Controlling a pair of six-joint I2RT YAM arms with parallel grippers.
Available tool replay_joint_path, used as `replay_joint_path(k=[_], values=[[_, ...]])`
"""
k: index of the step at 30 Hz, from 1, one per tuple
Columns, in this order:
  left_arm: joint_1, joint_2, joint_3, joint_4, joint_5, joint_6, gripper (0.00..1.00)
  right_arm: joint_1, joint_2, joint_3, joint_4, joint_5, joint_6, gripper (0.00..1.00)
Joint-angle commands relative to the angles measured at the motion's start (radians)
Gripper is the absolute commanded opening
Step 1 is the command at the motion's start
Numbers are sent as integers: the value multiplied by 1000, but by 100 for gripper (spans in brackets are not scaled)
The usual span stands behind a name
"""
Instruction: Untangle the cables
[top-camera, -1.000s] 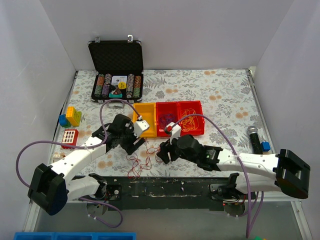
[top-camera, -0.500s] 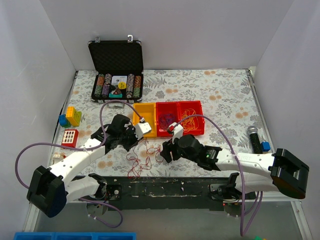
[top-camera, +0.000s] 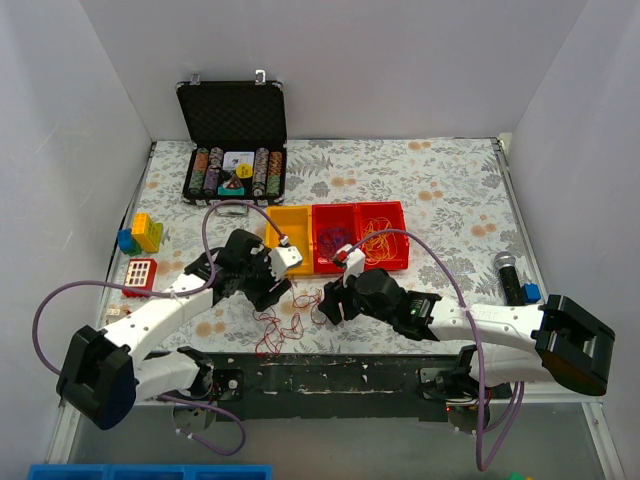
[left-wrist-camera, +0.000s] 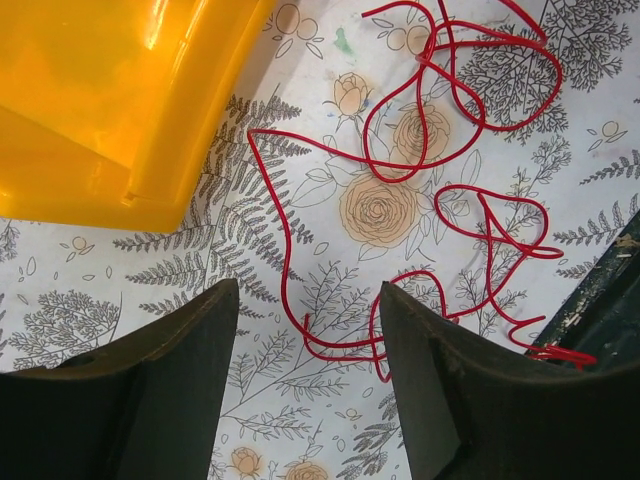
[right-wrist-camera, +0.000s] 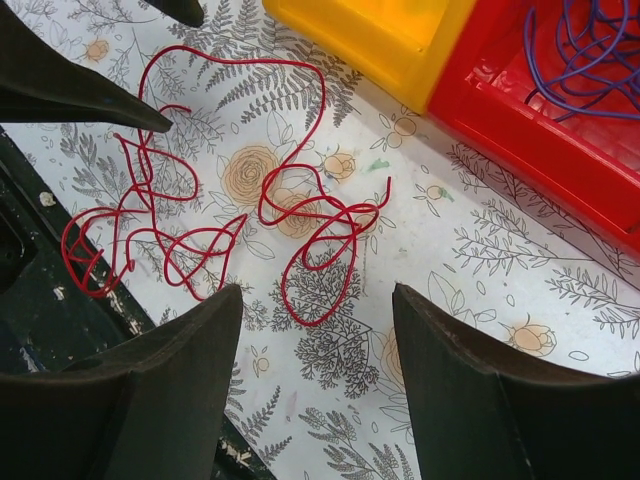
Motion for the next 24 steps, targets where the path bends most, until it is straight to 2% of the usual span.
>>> replay_joint_path(k=[1, 4, 11, 15, 19, 24], values=[[3, 17, -4, 36, 14, 9, 57, -2, -8, 19, 56, -6, 7, 70], [3, 43, -5, 44, 23, 16, 48, -2, -8, 26, 53, -6, 3, 69], [3, 33, 63, 15, 43, -4, 1, -1, -8, 27, 53, -5, 0, 67], [3, -4, 174, -69, 40, -9, 0, -1, -4, 24, 56, -5, 3, 66], [3, -38, 356, -171, 60, -10, 0, -2, -1, 27, 67, -8, -7, 66], [3, -56, 565, -319, 96, 37, 0, -4, 17, 70, 92, -9, -47, 72]])
